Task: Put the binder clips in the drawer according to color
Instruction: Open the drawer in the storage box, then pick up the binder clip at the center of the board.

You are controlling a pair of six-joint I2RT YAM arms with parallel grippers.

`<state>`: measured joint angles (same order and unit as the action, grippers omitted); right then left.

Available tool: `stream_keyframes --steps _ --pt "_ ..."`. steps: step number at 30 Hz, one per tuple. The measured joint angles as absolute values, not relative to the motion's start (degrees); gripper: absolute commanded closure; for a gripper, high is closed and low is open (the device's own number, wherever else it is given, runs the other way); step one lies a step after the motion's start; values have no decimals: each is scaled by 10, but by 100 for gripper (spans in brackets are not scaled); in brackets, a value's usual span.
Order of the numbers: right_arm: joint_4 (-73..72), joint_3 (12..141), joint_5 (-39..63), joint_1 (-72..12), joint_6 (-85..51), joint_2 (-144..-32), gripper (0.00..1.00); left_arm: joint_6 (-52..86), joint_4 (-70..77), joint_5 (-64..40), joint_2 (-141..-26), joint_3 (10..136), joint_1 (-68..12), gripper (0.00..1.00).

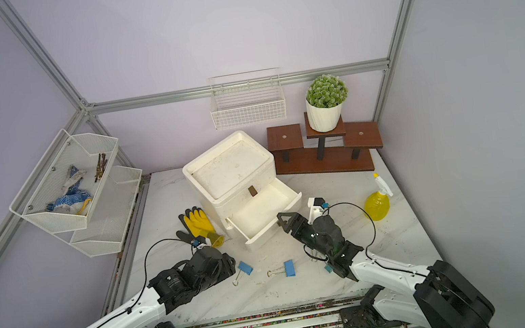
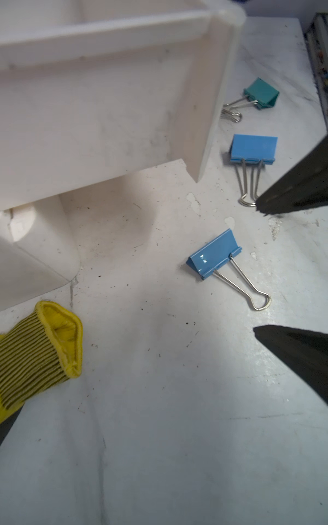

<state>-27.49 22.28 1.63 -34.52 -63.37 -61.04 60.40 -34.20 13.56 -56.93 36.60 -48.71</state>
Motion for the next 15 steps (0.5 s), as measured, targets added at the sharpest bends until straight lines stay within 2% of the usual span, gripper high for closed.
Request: stream_keyframes --steps 6,15 --pt "-196 227 -8 -338 -591 -541 23 473 -346 107 -571 391 -487 28" --pt "-144 243 -6 -331 -566 -533 25 444 -261 105 -627 324 -487 27"
